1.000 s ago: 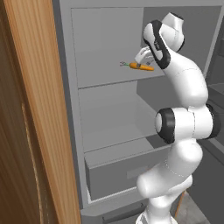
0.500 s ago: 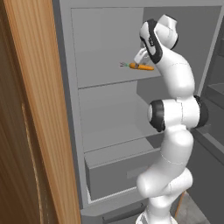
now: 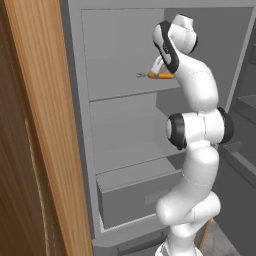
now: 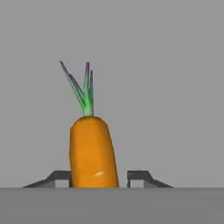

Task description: Place the cold items (carrot and eggplant) from the fridge in one tupperware on the dining counter. Place the warm items (kebab skewer and hot dog) in the stove area in another tupperware.

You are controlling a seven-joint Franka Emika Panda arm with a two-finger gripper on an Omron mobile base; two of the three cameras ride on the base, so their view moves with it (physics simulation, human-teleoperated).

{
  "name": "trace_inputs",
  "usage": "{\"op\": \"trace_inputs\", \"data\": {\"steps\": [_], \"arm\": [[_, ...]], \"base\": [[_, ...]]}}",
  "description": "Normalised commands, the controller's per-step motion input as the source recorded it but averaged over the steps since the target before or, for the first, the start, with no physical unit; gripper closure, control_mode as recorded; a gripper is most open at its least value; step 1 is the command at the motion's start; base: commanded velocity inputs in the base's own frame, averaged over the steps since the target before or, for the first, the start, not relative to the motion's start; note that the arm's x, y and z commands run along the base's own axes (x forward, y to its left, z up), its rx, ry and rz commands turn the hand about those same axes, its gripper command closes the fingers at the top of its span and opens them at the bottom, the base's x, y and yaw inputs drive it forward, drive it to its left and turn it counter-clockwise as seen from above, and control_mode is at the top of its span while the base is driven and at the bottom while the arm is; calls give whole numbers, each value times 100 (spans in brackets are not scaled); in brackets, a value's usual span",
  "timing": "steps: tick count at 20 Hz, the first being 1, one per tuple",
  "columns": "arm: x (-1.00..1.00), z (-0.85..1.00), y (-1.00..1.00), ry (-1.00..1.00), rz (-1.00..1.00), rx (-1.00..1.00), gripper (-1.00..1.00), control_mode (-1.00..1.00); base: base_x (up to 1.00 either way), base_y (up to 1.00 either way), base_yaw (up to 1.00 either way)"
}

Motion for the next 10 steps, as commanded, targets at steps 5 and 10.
{"op": "trace_inputs", "data": {"steps": [5, 10], "arm": [[0, -44, 1, 0, 7, -4, 100, -100], [-4, -28, 4, 0, 0, 0, 100, -100]], "base": [[0, 0, 0], [0, 0, 0]]}}
